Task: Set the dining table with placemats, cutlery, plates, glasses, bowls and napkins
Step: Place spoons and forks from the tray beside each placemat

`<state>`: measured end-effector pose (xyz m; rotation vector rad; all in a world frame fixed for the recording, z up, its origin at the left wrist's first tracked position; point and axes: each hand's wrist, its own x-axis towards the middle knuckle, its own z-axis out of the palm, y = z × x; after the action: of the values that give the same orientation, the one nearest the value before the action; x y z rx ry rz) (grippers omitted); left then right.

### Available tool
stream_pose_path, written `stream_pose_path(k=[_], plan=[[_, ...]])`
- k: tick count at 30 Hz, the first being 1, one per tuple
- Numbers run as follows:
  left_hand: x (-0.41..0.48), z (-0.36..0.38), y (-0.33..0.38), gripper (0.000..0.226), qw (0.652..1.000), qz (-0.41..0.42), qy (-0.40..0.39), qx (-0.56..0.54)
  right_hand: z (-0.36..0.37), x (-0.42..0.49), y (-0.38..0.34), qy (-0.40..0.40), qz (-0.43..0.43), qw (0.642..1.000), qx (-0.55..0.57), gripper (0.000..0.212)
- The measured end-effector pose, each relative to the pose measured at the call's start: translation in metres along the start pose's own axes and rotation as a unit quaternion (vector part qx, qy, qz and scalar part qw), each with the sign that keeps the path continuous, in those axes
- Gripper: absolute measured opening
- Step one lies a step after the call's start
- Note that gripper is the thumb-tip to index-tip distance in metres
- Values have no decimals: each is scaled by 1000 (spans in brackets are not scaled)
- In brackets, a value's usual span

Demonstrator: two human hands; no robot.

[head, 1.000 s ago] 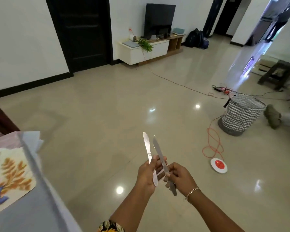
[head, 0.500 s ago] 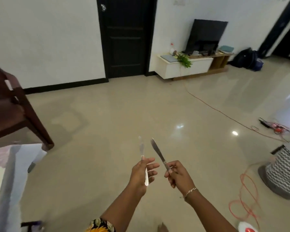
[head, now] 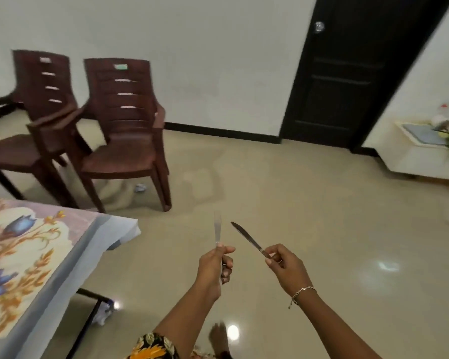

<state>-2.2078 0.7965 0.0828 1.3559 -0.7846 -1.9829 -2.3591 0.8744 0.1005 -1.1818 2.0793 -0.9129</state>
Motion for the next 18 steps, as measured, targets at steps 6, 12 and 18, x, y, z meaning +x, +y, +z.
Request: stream_pose_path(k=[6, 12, 18], plan=[[104, -22, 77, 41, 992, 25, 107, -66, 43, 151, -56, -87, -81, 992, -35, 20], [183, -67, 182, 48, 972, 72, 196, -111, 101, 288, -137, -177, -166, 967, -76, 21], [223, -117, 244, 48, 940, 105, 282, -163, 167, 381, -199, -247, -256, 928, -112, 21]])
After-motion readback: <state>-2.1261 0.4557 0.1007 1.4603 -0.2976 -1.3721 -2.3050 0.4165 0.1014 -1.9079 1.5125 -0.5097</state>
